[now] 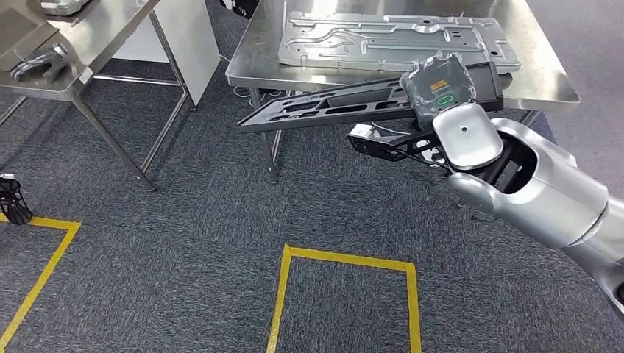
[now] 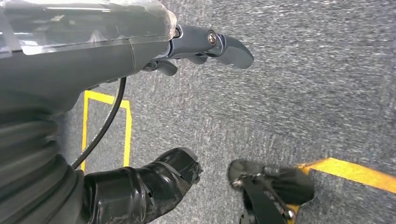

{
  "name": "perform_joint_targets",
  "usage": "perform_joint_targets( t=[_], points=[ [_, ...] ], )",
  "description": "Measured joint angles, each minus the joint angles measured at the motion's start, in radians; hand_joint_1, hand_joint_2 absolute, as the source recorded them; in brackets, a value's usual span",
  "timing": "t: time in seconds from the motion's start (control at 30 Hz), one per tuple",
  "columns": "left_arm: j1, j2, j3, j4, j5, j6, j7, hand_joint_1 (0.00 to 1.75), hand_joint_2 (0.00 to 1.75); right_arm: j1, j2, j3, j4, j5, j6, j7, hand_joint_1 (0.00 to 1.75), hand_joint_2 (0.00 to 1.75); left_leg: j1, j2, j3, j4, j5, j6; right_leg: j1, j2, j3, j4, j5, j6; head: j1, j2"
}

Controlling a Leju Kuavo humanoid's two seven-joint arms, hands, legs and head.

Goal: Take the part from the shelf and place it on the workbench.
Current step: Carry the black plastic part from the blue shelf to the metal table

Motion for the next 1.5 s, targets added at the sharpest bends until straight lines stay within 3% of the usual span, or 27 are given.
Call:
perform_joint_targets(
  t=[0.07, 0.2, 0.27, 0.33, 0.37, 0.4, 0.5, 0.63, 0.73, 0.8, 0.87, 0.9, 0.93, 0.97, 1.03, 1.1, 1.2, 1.27, 1.3, 1.37, 1.4, 1.43, 1.47, 1.5],
  points=[
    [-0.004, 0.000, 0.000, 0.000, 0.000, 0.000, -0.001, 0.00, 1.75, -0.001, -0.001, 0.000, -0.002, 0.005, 0.007, 0.000, 1.75, 1.75, -0.005, 0.004, 0.044, -0.098, 0.032, 0.011, 0.002, 0.003, -0.001, 0.001, 0.000, 0.007, 0.001, 0.000],
    [-0.006, 0.000, 0.000, 0.000, 0.000, -0.002, -0.002, 0.00, 1.75, -0.001, -0.003, 0.000, -0.006, 0.014, 0.012, -0.001, 1.75, 1.75, -0.006, 0.002, 0.055, -0.127, 0.041, 0.034, 0.002, 0.000, -0.006, 0.005, -0.006, 0.029, 0.002, 0.000],
    [-0.006, 0.000, 0.000, 0.000, -0.001, -0.002, -0.002, 0.00, 1.75, -0.001, -0.004, -0.001, -0.009, 0.015, 0.012, -0.002, 1.75, 1.75, -0.003, 0.003, 0.060, -0.138, 0.048, 0.046, 0.002, -0.008, -0.035, 0.072, -0.050, 0.036, 0.005, 0.000],
    [-0.005, 0.000, 0.000, 0.000, -0.001, -0.002, -0.002, 0.00, 1.75, 0.001, -0.005, -0.003, -0.010, 0.015, 0.012, -0.002, 1.75, 1.75, -0.004, 0.003, 0.059, -0.138, 0.048, 0.051, 0.001, -0.013, -0.093, 0.200, -0.112, 0.041, 0.007, 0.000],
    [-0.005, 0.000, 0.000, 0.000, -0.001, -0.002, -0.002, 0.00, 1.75, 0.004, -0.006, -0.003, -0.010, 0.015, 0.012, -0.002, 1.75, 1.75, -0.004, 0.002, 0.059, -0.136, 0.047, 0.051, 0.000, -0.014, -0.115, 0.247, -0.126, 0.042, 0.008, 0.000],
    [-0.004, 0.000, 0.000, 0.000, -0.002, -0.002, -0.002, 0.00, 1.75, 0.007, -0.006, -0.003, -0.010, 0.016, 0.012, -0.002, 1.75, 1.75, -0.004, 0.002, 0.059, -0.134, 0.045, 0.051, 0.000, -0.014, -0.123, 0.263, -0.121, 0.043, 0.008, 0.000],
    [-0.003, 0.000, 0.000, 0.000, -0.003, -0.002, -0.001, 0.00, 1.75, 0.010, -0.008, -0.003, -0.011, 0.018, 0.011, -0.002, 1.75, 1.75, -0.004, 0.001, 0.059, -0.128, 0.041, 0.049, -0.002, -0.016, -0.102, 0.219, -0.079, 0.044, 0.007, 0.000],
    [-0.003, 0.000, 0.000, 0.000, -0.005, -0.002, -0.001, 0.00, 1.75, 0.010, -0.009, -0.003, -0.013, 0.021, 0.011, -0.002, 1.75, 1.75, -0.004, 0.000, 0.059, -0.125, 0.038, 0.047, -0.002, -0.018, -0.077, 0.170, -0.054, 0.043, 0.007, 0.000],
    [-0.004, 0.000, 0.000, 0.000, -0.008, 0.000, -0.001, 0.00, 1.75, 0.009, -0.015, -0.014, -0.033, 0.040, 0.009, -0.001, 1.75, 1.75, -0.007, -0.002, 0.050, -0.103, 0.019, 0.024, -0.001, -0.022, -0.005, 0.033, -0.020, 0.021, 0.006, 0.000],
    [-0.004, 0.000, 0.000, 0.000, -0.009, 0.000, -0.002, 0.00, 1.75, 0.009, -0.019, -0.022, -0.045, 0.051, 0.009, -0.001, 1.75, 1.75, -0.006, -0.005, 0.018, -0.034, -0.024, 0.006, -0.002, -0.021, 0.012, 0.002, -0.018, 0.004, 0.004, 0.000],
    [-0.003, 0.000, -0.001, 0.000, -0.009, -0.001, -0.003, 0.00, 1.75, 0.010, -0.019, -0.027, -0.048, 0.053, 0.009, -0.001, 1.75, 1.75, -0.003, -0.006, -0.046, 0.095, -0.077, -0.001, -0.001, -0.019, 0.014, 0.002, -0.020, -0.001, 0.003, 0.000],
    [-0.001, 0.000, -0.001, 0.000, -0.009, -0.002, -0.003, 0.00, 1.75, 0.011, -0.019, -0.027, -0.050, 0.054, 0.009, -0.001, 1.75, 1.75, -0.002, -0.006, -0.073, 0.144, -0.088, -0.003, -0.001, -0.017, 0.015, 0.002, -0.021, -0.002, 0.003, 0.000],
    [0.000, 0.000, -0.001, 0.000, -0.009, -0.003, -0.003, 0.00, 1.75, 0.013, -0.019, -0.027, -0.052, 0.054, 0.009, -0.001, 1.75, 1.75, -0.002, -0.006, -0.086, 0.160, -0.079, -0.003, -0.001, -0.014, 0.017, 0.002, -0.023, -0.003, 0.002, 0.000],
    [0.001, 0.000, -0.001, 0.000, -0.009, -0.004, -0.004, 0.00, 1.75, 0.015, -0.019, -0.027, -0.053, 0.054, 0.009, -0.001, 1.75, 1.75, -0.002, -0.006, -0.078, 0.133, -0.051, -0.001, 0.000, -0.012, 0.021, 0.002, -0.025, -0.003, 0.002, 0.000],
    [0.001, 0.000, -0.001, 0.000, -0.009, -0.005, -0.005, 0.00, 1.75, 0.017, -0.019, -0.029, -0.057, 0.054, 0.009, -0.001, 1.75, 1.75, -0.004, -0.007, -0.022, 0.002, 0.024, 0.008, 0.001, -0.009, 0.029, 0.002, -0.031, -0.001, 0.003, 0.000],
    [0.000, 0.001, -0.001, 0.000, -0.009, -0.006, -0.006, 0.00, 1.75, 0.016, -0.021, -0.034, -0.060, 0.055, 0.009, -0.001, 1.75, 1.75, -0.009, -0.009, 0.025, -0.099, 0.054, 0.019, 0.003, -0.007, 0.031, 0.002, -0.035, 0.006, 0.003, 0.000],
    [-0.002, 0.002, -0.001, 0.000, -0.009, -0.007, -0.007, 0.00, 1.75, 0.017, -0.023, -0.038, -0.062, 0.056, 0.009, -0.001, 1.75, 1.75, -0.011, -0.009, 0.040, -0.124, 0.050, 0.030, 0.003, -0.006, 0.033, -0.004, -0.037, 0.021, 0.003, 0.000],
    [-0.002, 0.001, -0.002, 0.000, -0.010, -0.009, -0.007, 0.00, 1.75, 0.018, -0.026, -0.041, -0.066, 0.056, 0.009, -0.001, 1.75, 1.75, -0.006, -0.006, 0.054, -0.140, 0.053, 0.039, 0.003, -0.009, 0.023, 0.025, -0.057, 0.031, 0.004, 0.000],
    [-0.002, 0.001, -0.002, 0.000, -0.010, -0.010, -0.007, 0.00, 1.75, 0.018, -0.028, -0.044, -0.068, 0.057, 0.009, -0.001, 1.75, 1.75, -0.003, -0.005, 0.060, -0.146, 0.053, 0.044, 0.003, -0.011, 0.002, 0.068, -0.078, 0.035, 0.005, 0.000],
    [-0.003, 0.001, -0.002, 0.000, -0.010, -0.010, -0.007, 0.00, 1.75, 0.020, -0.029, -0.046, -0.070, 0.058, 0.009, -0.001, 1.75, 1.75, -0.003, -0.005, 0.067, -0.147, 0.048, 0.050, 0.000, -0.014, -0.070, 0.199, -0.127, 0.040, 0.007, 0.000],
    [-0.002, 0.001, -0.002, 0.000, -0.010, -0.010, -0.007, 0.00, 1.75, 0.023, -0.030, -0.046, -0.070, 0.058, 0.009, -0.001, 1.75, 1.75, -0.003, -0.005, 0.070, -0.146, 0.044, 0.050, -0.001, -0.015, -0.102, 0.247, -0.135, 0.043, 0.007, 0.000],
    [-0.002, 0.001, -0.002, 0.000, -0.010, -0.010, -0.007, 0.00, 1.75, 0.025, -0.031, -0.046, -0.070, 0.058, 0.009, -0.001, 1.75, 1.75, -0.003, -0.006, 0.074, -0.144, 0.039, 0.050, -0.003, -0.015, -0.118, 0.263, -0.125, 0.045, 0.007, 0.000],
    [-0.001, 0.000, -0.002, 0.000, -0.010, -0.010, -0.007, 0.00, 1.75, 0.027, -0.032, -0.046, -0.070, 0.058, 0.009, -0.001, 1.75, 1.75, -0.002, -0.007, 0.080, -0.142, 0.033, 0.048, -0.005, -0.016, -0.113, 0.239, -0.096, 0.046, 0.007, 0.000],
    [-0.001, 0.000, -0.002, 0.000, -0.010, -0.011, -0.007, 0.00, 1.75, 0.028, -0.033, -0.046, -0.071, 0.058, 0.009, -0.001, 1.75, 1.75, -0.002, -0.008, 0.087, -0.138, 0.026, 0.046, -0.007, -0.019, -0.090, 0.179, -0.053, 0.047, 0.008, 0.000]
  ],
)
